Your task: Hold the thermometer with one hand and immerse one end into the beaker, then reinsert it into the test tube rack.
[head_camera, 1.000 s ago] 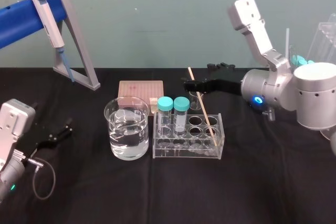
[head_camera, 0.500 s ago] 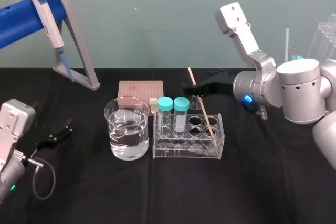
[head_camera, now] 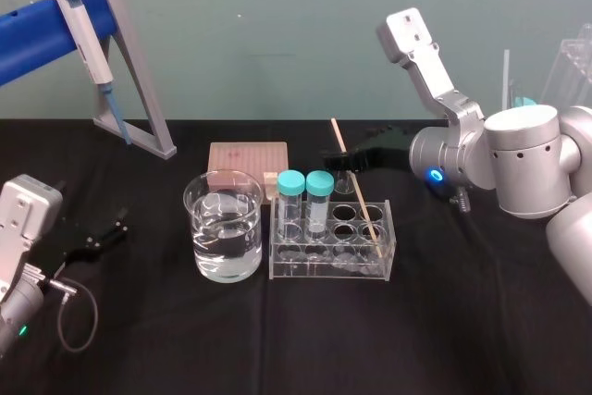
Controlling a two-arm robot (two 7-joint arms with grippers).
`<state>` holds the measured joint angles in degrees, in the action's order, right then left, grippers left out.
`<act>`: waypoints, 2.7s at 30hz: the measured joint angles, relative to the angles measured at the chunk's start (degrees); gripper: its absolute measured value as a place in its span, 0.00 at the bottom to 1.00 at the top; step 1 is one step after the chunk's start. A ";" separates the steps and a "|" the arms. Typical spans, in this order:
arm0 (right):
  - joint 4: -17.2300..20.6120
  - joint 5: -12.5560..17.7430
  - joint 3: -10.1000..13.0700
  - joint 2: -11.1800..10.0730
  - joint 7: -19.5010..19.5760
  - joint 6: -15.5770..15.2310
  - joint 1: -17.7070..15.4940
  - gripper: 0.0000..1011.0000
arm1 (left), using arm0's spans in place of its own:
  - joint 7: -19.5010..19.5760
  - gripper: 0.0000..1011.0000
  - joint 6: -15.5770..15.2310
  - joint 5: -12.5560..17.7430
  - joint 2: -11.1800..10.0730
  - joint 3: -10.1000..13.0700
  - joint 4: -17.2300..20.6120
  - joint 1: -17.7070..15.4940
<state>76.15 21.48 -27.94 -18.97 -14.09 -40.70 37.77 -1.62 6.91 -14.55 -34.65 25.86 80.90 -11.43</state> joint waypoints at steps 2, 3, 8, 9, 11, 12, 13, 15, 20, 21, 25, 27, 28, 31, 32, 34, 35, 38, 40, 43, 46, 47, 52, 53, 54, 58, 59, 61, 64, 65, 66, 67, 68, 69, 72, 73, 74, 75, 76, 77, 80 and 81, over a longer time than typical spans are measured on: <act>-0.15 -0.06 0.25 0.07 -0.44 0.01 -0.05 0.99 | 0.00 0.99 0.00 0.00 0.00 0.00 0.00 0.00; -0.15 -0.06 0.25 0.07 -0.44 0.01 -0.05 0.99 | 0.00 0.99 0.00 0.00 0.00 0.00 0.00 0.00; -0.14 -0.04 0.22 0.03 -0.41 0.01 -0.07 0.99 | 0.00 0.99 0.00 0.00 0.00 0.00 0.00 0.00; -0.11 -0.02 0.21 0.02 -0.40 0.01 -0.08 0.99 | 0.00 0.99 0.00 0.00 0.00 0.00 0.00 0.00; -0.09 -0.01 0.19 0.01 -0.40 0.01 -0.08 0.99 | 0.00 0.99 0.00 0.00 0.00 0.00 0.00 0.00; -0.08 0.00 0.18 0.01 -0.40 0.01 -0.08 0.99 | 0.00 0.99 0.00 0.00 0.00 0.00 0.00 0.00; -0.06 0.01 0.17 0.00 -0.40 0.02 -0.08 0.99 | 0.00 0.99 0.00 0.00 0.00 0.00 0.00 0.00; -0.03 0.02 0.16 -0.01 -0.40 0.02 -0.08 0.97 | 0.00 0.99 0.00 0.00 0.00 0.00 0.00 0.00; 0.02 0.05 0.13 -0.03 -0.37 0.03 -0.08 0.88 | 0.00 0.99 0.00 0.00 0.00 0.00 0.00 0.00; 0.02 0.05 0.12 -0.03 -0.36 0.03 -0.08 0.84 | 0.00 0.99 0.00 0.00 0.00 0.00 0.00 0.00; 0.04 0.07 0.10 -0.05 -0.33 0.04 -0.08 0.74 | 0.00 0.99 0.00 0.00 0.00 0.00 0.00 0.00; 0.06 0.08 0.09 -0.06 -0.30 0.05 -0.08 0.68 | 0.00 0.99 0.00 0.00 0.00 0.00 0.00 0.00; 0.07 0.08 0.09 -0.07 -0.29 0.05 -0.08 0.62 | 0.00 0.99 0.00 0.00 0.00 0.00 0.00 0.00; 0.08 0.09 0.09 -0.08 -0.27 0.06 -0.08 0.56 | 0.00 0.99 0.00 0.00 0.00 0.00 0.00 0.00; 0.09 0.09 0.09 -0.08 -0.26 0.06 -0.08 0.53 | 0.00 0.99 0.00 0.00 0.00 0.00 0.00 0.00; 0.11 0.09 0.09 -0.08 -0.24 0.07 -0.08 0.44 | 0.00 0.99 0.00 0.00 0.00 0.00 0.00 0.00; 0.11 0.09 0.09 -0.08 -0.23 0.08 -0.08 0.40 | 0.00 0.99 0.00 0.00 0.00 0.00 0.00 0.00; 0.11 0.09 0.09 -0.08 -0.21 0.08 -0.08 0.34 | 0.00 0.99 0.00 0.00 0.00 0.00 0.00 0.00; 0.11 0.09 0.09 -0.08 -0.20 0.08 -0.08 0.26 | 0.00 0.99 0.00 0.00 0.00 0.00 0.00 0.00; 0.11 0.09 0.09 -0.08 -0.20 0.08 -0.08 0.16 | 0.00 0.99 0.00 0.00 0.00 0.00 0.00 0.00; 0.11 0.11 0.09 -0.08 -0.21 0.09 -0.08 0.07 | 0.00 0.99 0.00 0.00 0.00 0.00 0.00 0.00; 0.12 0.11 0.09 -0.08 -0.21 0.09 -0.08 0.06 | 0.00 0.99 0.00 0.00 0.00 0.00 0.00 0.00; 0.12 0.11 0.09 -0.08 -0.21 0.09 -0.08 0.05 | 0.00 0.99 0.00 0.00 0.00 0.00 0.00 0.00; 0.12 0.11 0.09 -0.08 -0.21 0.09 -0.08 0.05 | 0.00 0.99 0.00 0.00 0.00 0.00 0.00 0.00; 0.12 0.11 0.09 -0.08 -0.21 0.09 -0.08 0.05 | 0.00 0.99 0.00 0.00 0.00 0.00 0.00 0.00; 0.11 0.10 0.09 -0.08 -0.21 0.09 -0.08 0.05 | 0.00 0.99 0.00 0.00 0.00 0.00 0.00 0.00; 0.11 0.11 0.09 -0.08 -0.21 0.09 -0.08 0.05 | 0.00 0.99 0.00 0.00 0.00 0.00 0.00 0.00; 0.11 0.10 0.09 -0.08 -0.21 0.09 -0.08 0.05 | 0.00 0.99 0.00 0.00 0.00 0.00 0.00 0.00; 0.75 -0.14 0.91 -0.14 -0.23 1.44 -1.02 0.05 | 0.00 0.99 0.00 0.00 0.00 0.00 0.00 0.00; 1.10 -0.16 1.51 -0.14 -0.24 2.04 -1.45 0.05 | 0.00 0.99 0.00 0.00 0.00 0.00 0.00 0.00; 1.25 -0.15 1.82 -0.12 -0.25 2.33 -1.68 0.05 | 0.00 0.99 0.00 0.00 0.00 0.00 0.00 0.00; 1.43 -0.12 2.08 -0.10 -0.25 2.52 -1.87 0.05 | 0.00 0.99 0.00 0.00 0.00 0.00 0.00 0.00; 1.65 -0.06 2.42 -0.07 -0.26 2.77 -2.10 0.05 | 0.00 0.99 0.00 0.00 0.00 0.00 0.00 -0.01; 2.32 0.19 3.28 -0.02 -0.25 3.26 -2.72 0.05 | 0.00 0.99 0.00 0.00 0.00 0.00 0.00 0.00; 4.61 0.95 5.26 -0.04 -0.29 4.66 -4.42 0.05 | 0.00 0.99 0.00 0.00 0.00 0.00 0.00 0.00; 5.90 1.51 6.23 -0.10 -0.53 5.24 -5.36 0.05 | 0.00 0.99 0.00 0.00 0.00 0.00 0.00 0.00; 6.70 2.00 6.91 -0.17 -0.81 5.64 -5.95 0.05 | 0.00 0.99 0.00 0.00 0.00 0.00 0.00 0.00; 7.20 2.36 7.31 -0.23 -0.96 5.90 -6.35 0.05 | 0.00 0.99 0.00 0.00 0.00 0.00 0.00 0.00; 8.51 3.29 8.25 -0.37 -1.37 6.52 -7.30 0.05 | 0.00 0.99 0.00 0.00 0.00 0.00 0.00 0.00; 9.08 3.78 8.76 -0.45 -1.54 6.89 -7.79 0.05 | 0.00 0.99 0.00 0.00 0.00 0.00 0.00 0.00; 10.66 4.98 9.84 -0.84 -1.90 8.25 -9.18 0.05 | 0.00 0.99 0.00 0.00 0.00 0.00 0.00 0.00; 11.59 5.49 10.35 -1.15 -2.07 9.16 -9.92 0.05 | 0.00 0.99 0.00 0.00 0.00 0.00 0.00 0.00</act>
<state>87.75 26.96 -17.59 -20.12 -16.16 -31.53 27.85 -1.62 6.91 -14.55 -34.65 25.86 80.90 -11.43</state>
